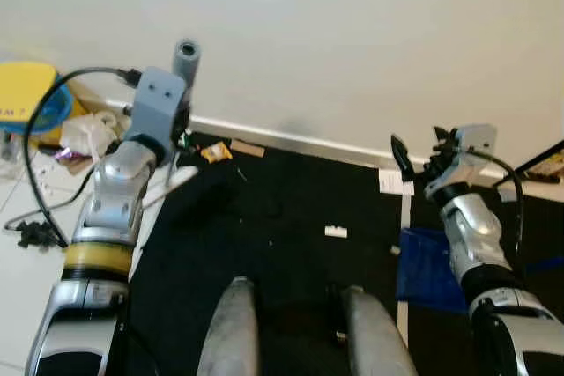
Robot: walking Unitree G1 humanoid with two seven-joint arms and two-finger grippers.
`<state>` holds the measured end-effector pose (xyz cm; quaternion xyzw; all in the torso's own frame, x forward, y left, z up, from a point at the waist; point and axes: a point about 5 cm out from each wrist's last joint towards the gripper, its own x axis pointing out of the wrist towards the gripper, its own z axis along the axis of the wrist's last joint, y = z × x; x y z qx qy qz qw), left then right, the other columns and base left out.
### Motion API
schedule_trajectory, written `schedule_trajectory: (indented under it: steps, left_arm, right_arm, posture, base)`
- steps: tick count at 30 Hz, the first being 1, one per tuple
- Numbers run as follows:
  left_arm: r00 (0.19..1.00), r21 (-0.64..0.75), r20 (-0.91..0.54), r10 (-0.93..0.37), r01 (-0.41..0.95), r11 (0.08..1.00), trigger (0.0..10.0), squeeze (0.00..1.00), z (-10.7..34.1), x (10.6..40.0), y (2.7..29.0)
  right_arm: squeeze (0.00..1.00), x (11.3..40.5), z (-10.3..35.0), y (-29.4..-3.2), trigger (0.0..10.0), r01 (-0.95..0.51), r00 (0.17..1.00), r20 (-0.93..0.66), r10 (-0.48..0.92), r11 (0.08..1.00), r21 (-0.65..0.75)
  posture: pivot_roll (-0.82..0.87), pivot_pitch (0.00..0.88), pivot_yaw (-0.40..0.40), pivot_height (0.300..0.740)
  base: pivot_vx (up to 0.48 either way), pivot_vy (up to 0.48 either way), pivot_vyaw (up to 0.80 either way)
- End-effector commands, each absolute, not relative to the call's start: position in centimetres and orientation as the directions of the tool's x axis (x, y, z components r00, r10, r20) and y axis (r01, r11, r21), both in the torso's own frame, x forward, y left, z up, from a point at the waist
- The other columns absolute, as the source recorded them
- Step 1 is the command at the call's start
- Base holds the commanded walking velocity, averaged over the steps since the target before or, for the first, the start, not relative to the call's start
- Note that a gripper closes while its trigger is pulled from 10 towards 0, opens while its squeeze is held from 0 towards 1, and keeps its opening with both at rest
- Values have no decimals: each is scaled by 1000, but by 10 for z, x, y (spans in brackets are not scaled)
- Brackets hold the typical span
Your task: Sweep floor
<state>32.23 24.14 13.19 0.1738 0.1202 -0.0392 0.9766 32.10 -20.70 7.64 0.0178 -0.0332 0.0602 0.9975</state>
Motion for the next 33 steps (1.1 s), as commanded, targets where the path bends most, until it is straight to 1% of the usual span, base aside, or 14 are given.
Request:
schedule_trajectory:
  steps: [1,3,6,7,11,12,15,18,20,23,25,26,29,33]
  left_arm:
    - [964,265,-261,-40,112,958,10000,0,125,323,230]
    - [965,253,-264,-6,75,965,10000,0,119,324,228]
    - [972,191,-233,1,45,981,10000,0,116,323,223]
    - [977,151,-211,-1,33,988,10000,0,116,323,223]
    - [987,96,-154,38,-24,995,10000,0,113,320,232]
    - [986,99,-154,58,-43,994,10000,0,112,320,235]
    - [979,223,-176,98,-58,973,10000,0,102,316,242]
    - [978,228,-172,118,-76,971,10000,0,100,314,244]
    - [978,243,-165,128,-86,966,10000,0,100,313,246]
    - [980,277,-140,138,-96,956,10000,0,100,313,249]
    - [979,282,-131,158,-116,952,10000,0,101,313,251]
    - [973,265,-95,209,-178,948,10000,0,103,313,256]
    - [966,236,-72,249,-226,945,10000,0,104,313,259]
    - [963,210,-79,259,-238,948,10000,0,100,312,259]
  right_arm:
    - [0,317,68,-208,10000,-86,996,36,84,995,58]
    - [0,316,65,-205,10000,-76,997,26,75,995,58]
    - [0,316,64,-200,10000,-77,997,24,76,995,60]
    - [0,317,64,-198,10000,-85,996,27,84,995,58]
    - [0,319,66,-189,10000,-108,994,42,105,992,71]
    - [0,319,66,-187,10000,-112,993,43,109,991,74]
    - [0,317,61,-180,10000,-128,992,30,126,988,81]
    - [0,315,57,-181,10000,-108,994,4,108,989,105]
    - [0,313,49,-184,10000,-55,997,-47,63,987,151]
    - [0,311,43,-189,10000,-6,996,-86,21,985,172]
    - [0,311,42,-190,10000,-2,996,-92,18,985,171]
    - [0,309,40,-192,10000,16,994,-110,4,983,181]
    - [0,309,38,-193,10000,31,992,-124,-7,981,194]
    - [0,308,36,-193,10000,37,990,-137,-9,979,199]
  posture:
    - [90,106,-58,731]
    - [91,104,-57,731]
    - [90,106,-53,731]
    - [90,106,-53,731]
    - [91,118,-50,731]
    - [91,120,-50,731]
    - [94,124,-51,731]
    - [93,126,-51,731]
    - [94,126,-51,731]
    - [96,126,-52,731]
    - [96,126,-52,731]
    - [95,127,-52,731]
    - [96,128,-52,731]
    - [93,127,-51,731]
  base:
    - [0,0,0]
    - [0,0,0]
    - [0,0,0]
    - [0,0,0]
    - [0,0,0]
    - [0,0,0]
    - [0,0,0]
    - [0,0,0]
    - [0,0,0]
    - [0,0,0]
    - [0,0,0]
    - [0,0,0]
    - [0,0,0]
    - [0,0,0]
